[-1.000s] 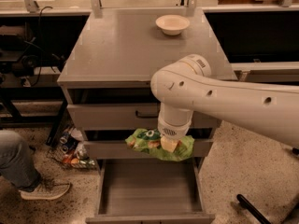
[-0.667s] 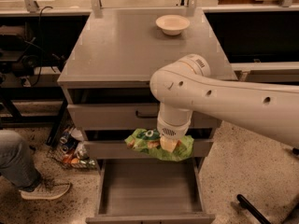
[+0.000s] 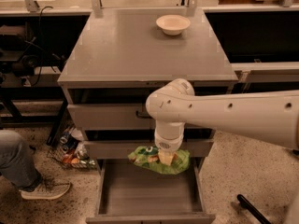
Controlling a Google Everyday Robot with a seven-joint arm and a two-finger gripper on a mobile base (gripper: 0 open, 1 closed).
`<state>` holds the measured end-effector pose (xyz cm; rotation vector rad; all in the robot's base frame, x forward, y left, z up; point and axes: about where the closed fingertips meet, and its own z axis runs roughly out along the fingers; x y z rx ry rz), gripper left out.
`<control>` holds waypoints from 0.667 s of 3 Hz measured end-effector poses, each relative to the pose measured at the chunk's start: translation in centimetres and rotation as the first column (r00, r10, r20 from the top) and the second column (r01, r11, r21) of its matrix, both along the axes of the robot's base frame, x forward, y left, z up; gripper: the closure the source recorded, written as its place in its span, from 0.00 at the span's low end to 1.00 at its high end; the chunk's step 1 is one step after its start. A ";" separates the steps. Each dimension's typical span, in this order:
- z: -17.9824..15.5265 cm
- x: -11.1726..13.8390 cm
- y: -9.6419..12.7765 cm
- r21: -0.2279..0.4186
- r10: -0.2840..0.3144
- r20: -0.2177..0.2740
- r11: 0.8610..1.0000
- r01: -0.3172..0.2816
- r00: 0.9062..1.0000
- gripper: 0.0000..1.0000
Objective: Place green rice chip bag into bottom drawer
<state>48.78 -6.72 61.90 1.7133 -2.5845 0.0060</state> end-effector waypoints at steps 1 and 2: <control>-6.2 0.0 0.5 -0.012 0.007 -0.090 1.000 -0.008 0.996 1.00; -8.5 -0.5 0.6 -0.016 0.007 -0.132 1.000 -0.009 0.991 1.00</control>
Offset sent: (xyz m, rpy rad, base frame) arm 0.0004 0.0057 -0.0649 -0.0132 0.0943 0.0075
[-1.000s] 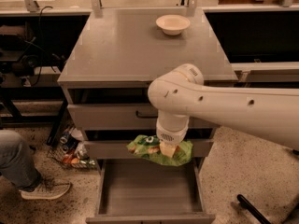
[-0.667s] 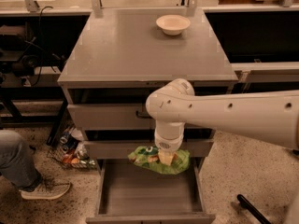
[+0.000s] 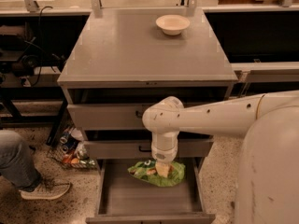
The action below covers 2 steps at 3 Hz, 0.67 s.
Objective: Place green rice chip bag into bottom drawer
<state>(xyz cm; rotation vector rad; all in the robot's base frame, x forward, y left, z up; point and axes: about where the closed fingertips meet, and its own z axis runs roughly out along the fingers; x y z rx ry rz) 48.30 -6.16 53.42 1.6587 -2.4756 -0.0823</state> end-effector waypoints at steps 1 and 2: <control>0.0 0.0 0.0 0.000 0.000 0.000 1.000 0.000 1.000 1.00; -2.5 0.2 -0.3 0.035 -0.030 -0.021 0.999 0.030 0.999 1.00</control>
Offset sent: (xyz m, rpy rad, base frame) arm 0.0086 -0.0082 -0.0723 0.1102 0.0553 -0.0923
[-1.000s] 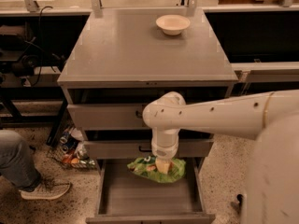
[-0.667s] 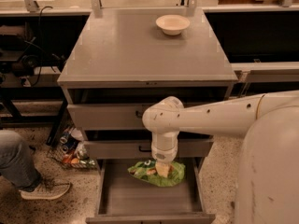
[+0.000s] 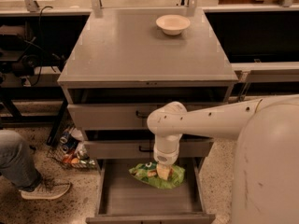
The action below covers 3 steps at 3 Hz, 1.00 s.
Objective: Place green rice chip bag into bottom drawer
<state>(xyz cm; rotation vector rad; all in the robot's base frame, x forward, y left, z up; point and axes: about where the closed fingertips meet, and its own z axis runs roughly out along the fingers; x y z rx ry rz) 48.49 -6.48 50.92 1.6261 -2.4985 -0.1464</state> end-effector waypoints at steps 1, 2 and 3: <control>-4.6 0.8 -0.5 0.072 -0.056 -0.020 0.996 0.058 0.998 1.00; -9.1 1.5 -0.9 0.162 -0.120 -0.027 0.979 0.123 0.992 1.00; -14.1 1.8 -0.8 0.272 -0.175 -0.038 0.945 0.179 0.984 1.00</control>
Offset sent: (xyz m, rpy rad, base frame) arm 0.0313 -0.0144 -0.1469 0.3021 -0.0053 -0.2211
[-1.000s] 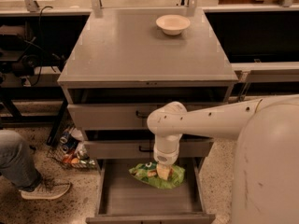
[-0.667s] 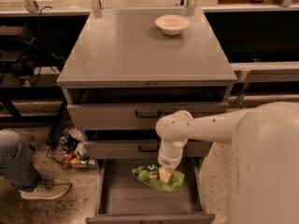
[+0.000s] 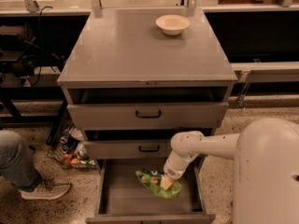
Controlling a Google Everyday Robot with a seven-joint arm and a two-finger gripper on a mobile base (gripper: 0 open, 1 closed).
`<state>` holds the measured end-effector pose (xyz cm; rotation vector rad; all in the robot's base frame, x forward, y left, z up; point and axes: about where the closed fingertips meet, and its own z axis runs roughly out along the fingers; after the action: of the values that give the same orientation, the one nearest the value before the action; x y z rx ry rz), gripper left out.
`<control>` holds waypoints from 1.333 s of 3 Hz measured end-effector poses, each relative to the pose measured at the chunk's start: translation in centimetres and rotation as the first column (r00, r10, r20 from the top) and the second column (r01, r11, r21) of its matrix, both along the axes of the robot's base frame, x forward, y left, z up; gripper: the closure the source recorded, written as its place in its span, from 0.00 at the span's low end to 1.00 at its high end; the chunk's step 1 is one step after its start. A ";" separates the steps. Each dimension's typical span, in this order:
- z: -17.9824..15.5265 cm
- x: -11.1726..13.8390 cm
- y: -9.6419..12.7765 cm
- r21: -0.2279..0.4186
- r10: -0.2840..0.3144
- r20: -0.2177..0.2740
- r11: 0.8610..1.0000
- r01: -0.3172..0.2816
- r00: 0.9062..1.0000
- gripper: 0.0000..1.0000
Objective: Place green rice chip bag into bottom drawer
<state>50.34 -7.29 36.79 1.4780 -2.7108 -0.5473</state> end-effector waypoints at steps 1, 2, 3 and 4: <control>-0.5 0.0 -0.1 0.008 -0.005 0.003 1.000 0.005 1.000 1.00; -2.9 0.3 -0.5 0.051 -0.035 0.019 0.998 0.034 0.999 1.00; -6.0 2.1 -0.9 0.142 -0.077 0.071 0.988 0.067 0.994 1.00; -8.8 3.0 -1.0 0.193 -0.108 0.059 0.977 0.094 0.992 1.00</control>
Offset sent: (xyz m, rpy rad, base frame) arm 0.0105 -0.0126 -0.0570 0.1069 -0.0497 -0.0754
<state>53.38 -8.29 28.02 1.4275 -2.8715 -0.7940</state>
